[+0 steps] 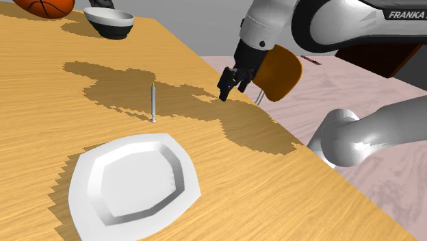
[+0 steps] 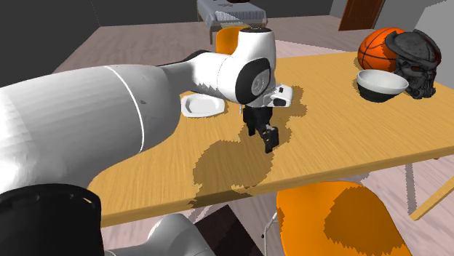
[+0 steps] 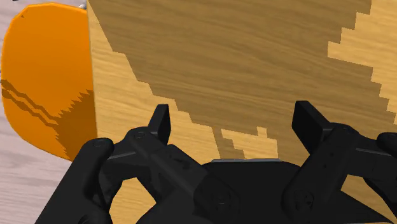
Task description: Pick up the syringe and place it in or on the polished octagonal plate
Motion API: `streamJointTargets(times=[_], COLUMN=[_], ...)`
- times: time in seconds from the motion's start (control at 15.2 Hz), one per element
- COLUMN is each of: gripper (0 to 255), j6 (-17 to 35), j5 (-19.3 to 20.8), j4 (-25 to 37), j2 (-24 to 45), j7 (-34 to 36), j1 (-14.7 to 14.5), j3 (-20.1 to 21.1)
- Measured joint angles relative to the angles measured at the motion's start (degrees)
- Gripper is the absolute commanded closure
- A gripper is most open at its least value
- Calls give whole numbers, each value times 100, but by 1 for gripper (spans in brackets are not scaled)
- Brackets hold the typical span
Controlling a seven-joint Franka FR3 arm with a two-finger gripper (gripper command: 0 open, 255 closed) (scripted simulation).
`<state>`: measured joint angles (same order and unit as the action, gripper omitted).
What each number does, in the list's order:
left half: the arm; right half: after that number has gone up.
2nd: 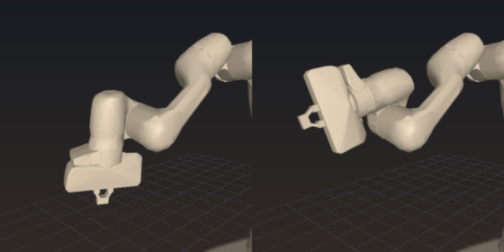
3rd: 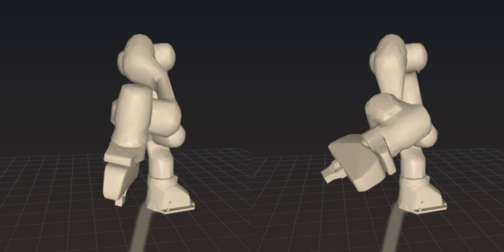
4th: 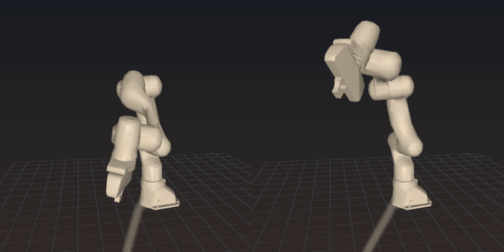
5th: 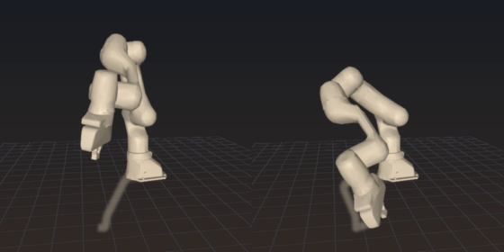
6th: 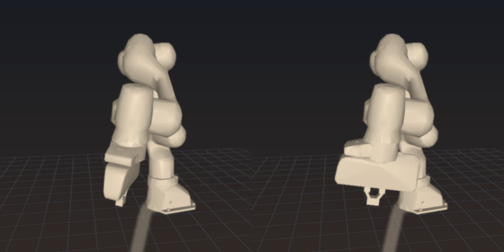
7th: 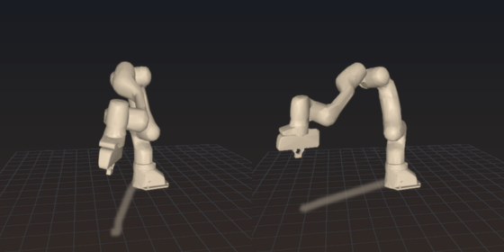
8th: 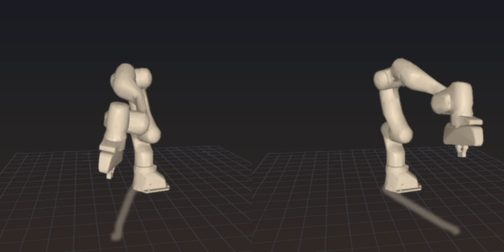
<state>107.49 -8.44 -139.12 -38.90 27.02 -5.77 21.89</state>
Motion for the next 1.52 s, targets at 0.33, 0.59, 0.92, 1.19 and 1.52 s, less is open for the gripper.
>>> streamJointTargets(times=[0.33, 0.59, 0.92, 1.19, 1.52], gripper=[0, 0, 0, 0, 0], j6=[685, 1131, 1475, 1637, 1893], j5=[75, 373, 1099, 1893, 2291], j4=[350, 795, 1535, 2010, 1968], j2=[508, 1016, 1754, 2361, 2698], j7=[799, 1501, 2565, 3421, 3753], j1=[80, 299, 783, 1226, 1438], j3=[791, 1471, 2503, 3315, 3591])
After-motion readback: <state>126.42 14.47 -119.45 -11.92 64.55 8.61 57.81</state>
